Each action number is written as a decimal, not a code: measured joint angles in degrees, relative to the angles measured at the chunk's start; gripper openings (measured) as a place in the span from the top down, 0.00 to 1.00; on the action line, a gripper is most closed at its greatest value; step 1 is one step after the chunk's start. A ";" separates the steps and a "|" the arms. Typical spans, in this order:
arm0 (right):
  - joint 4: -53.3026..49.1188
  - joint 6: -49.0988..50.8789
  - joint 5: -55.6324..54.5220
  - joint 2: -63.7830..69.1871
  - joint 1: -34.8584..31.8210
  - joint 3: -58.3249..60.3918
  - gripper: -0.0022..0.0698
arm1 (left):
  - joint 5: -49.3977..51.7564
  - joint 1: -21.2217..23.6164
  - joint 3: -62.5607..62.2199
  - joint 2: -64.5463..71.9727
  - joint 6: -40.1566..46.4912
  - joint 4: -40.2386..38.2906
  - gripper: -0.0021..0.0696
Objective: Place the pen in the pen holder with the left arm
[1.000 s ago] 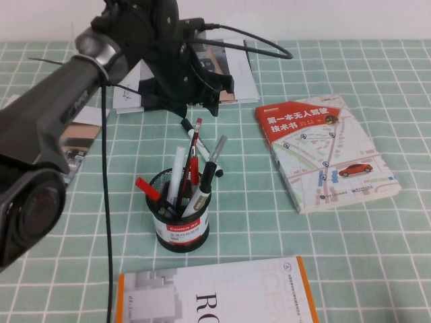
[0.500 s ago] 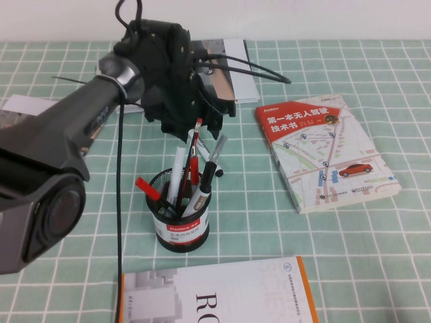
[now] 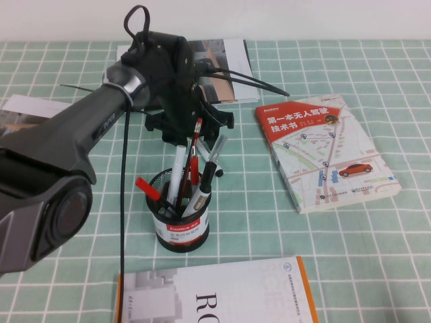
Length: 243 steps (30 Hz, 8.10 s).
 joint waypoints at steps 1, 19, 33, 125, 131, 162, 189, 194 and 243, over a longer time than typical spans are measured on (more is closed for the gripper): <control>0.00 0.00 0.00 0.00 0.00 0.00 1.00 | 0.00 -0.09 0.00 0.00 0.00 0.19 0.43; 0.00 0.00 0.00 0.00 0.00 0.00 1.00 | -0.74 -0.09 -0.36 0.93 0.00 1.05 0.48; 0.00 0.00 0.00 0.00 0.00 0.00 1.00 | 0.59 -0.09 -0.40 0.95 2.54 1.13 0.82; 0.00 0.00 -0.10 0.00 0.00 0.00 1.00 | -118.17 -4.92 104.34 -56.25 4.93 21.40 0.82; 0.00 0.00 -0.10 0.00 0.00 0.00 1.00 | -119.39 -4.92 106.05 -55.41 6.49 19.23 0.82; 0.00 0.00 -0.10 0.00 0.00 0.00 1.00 | -122.51 -4.92 106.09 -53.95 11.60 14.92 0.82; 0.00 0.00 -0.10 0.00 0.00 0.00 1.00 | -123.11 -4.92 105.71 -49.39 7.89 16.40 0.38; 0.00 0.00 -0.10 0.00 0.00 0.00 1.00 | -119.48 -4.92 105.82 -53.82 7.80 18.09 0.40; 0.00 0.00 -0.21 0.00 0.00 0.00 1.00 | -72.77 10.73 121.32 -123.76 13.09 7.37 0.97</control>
